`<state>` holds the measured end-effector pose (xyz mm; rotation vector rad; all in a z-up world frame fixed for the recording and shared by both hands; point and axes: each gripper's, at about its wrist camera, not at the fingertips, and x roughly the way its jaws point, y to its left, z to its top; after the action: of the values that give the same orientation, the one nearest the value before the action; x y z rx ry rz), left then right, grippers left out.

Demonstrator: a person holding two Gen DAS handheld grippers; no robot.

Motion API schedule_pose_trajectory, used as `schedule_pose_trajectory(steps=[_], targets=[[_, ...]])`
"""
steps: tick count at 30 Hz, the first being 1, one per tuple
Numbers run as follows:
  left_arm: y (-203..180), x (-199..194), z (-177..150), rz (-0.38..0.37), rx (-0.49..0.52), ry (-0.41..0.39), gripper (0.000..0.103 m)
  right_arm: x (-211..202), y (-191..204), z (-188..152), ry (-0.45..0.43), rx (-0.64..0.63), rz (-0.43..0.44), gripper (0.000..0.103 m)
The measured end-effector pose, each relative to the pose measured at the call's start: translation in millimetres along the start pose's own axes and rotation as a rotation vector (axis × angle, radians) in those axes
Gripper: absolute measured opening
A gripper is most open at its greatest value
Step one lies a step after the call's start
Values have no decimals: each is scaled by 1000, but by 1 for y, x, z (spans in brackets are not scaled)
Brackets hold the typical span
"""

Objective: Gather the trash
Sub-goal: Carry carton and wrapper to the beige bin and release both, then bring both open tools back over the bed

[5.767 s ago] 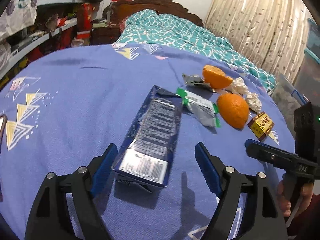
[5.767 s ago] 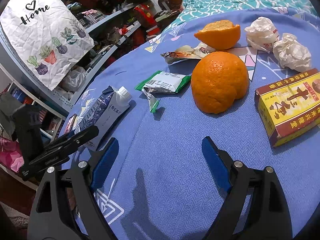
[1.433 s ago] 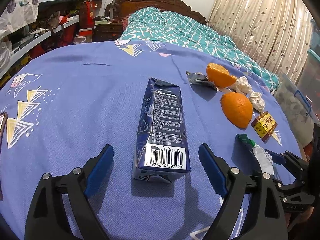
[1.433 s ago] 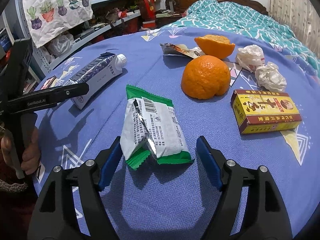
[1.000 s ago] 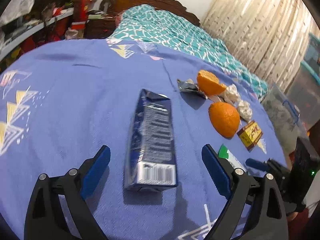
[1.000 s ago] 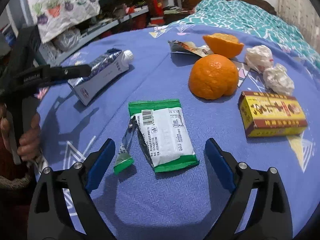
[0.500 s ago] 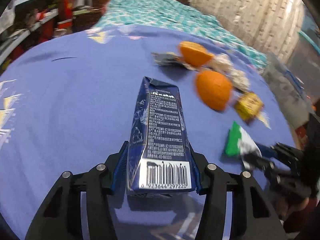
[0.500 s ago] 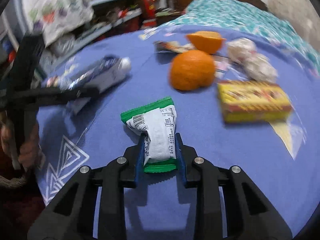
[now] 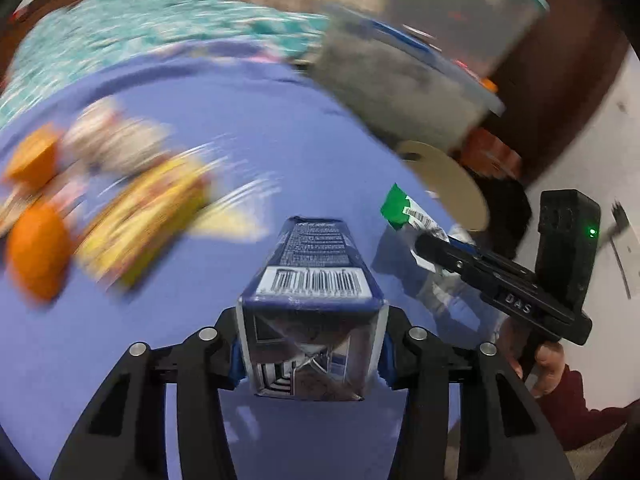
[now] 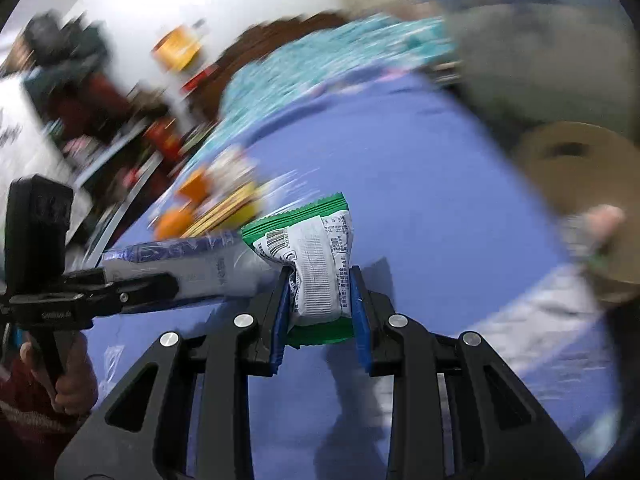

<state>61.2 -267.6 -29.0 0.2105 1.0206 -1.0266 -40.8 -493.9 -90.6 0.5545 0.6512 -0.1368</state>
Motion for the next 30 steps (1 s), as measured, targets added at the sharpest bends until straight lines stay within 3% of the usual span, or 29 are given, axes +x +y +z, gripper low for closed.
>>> schedule_pose_trajectory(steps=[4,14,16,17,18,20,23,30], targets=[[-55,55,40,-88,110,54,46,-21,-65,13,-53,137,-94,30],[-141,153,107,-100,253,112,46,-29,-138,31,-92,239,-256,31],[-158,180,122,-105,260,166,47,-26,-148,37,-99,264,-313,40],[-164,189,127,-98,269,185,60,-29,-152,38,-102,284,-315,49],[-169,194,131,-80,276,185,70,-35,-155,37,-131,307,-310,66],[-173,186,140,-57,267,126,72,-47,-154,36,-187,306,-330,69],[-162,162,144,-110,224,81,75,-57,-153,34,-229,299,-351,70],[-101,103,109,-49,176,35,76,-59,-128,45,-253,266,-264,70]])
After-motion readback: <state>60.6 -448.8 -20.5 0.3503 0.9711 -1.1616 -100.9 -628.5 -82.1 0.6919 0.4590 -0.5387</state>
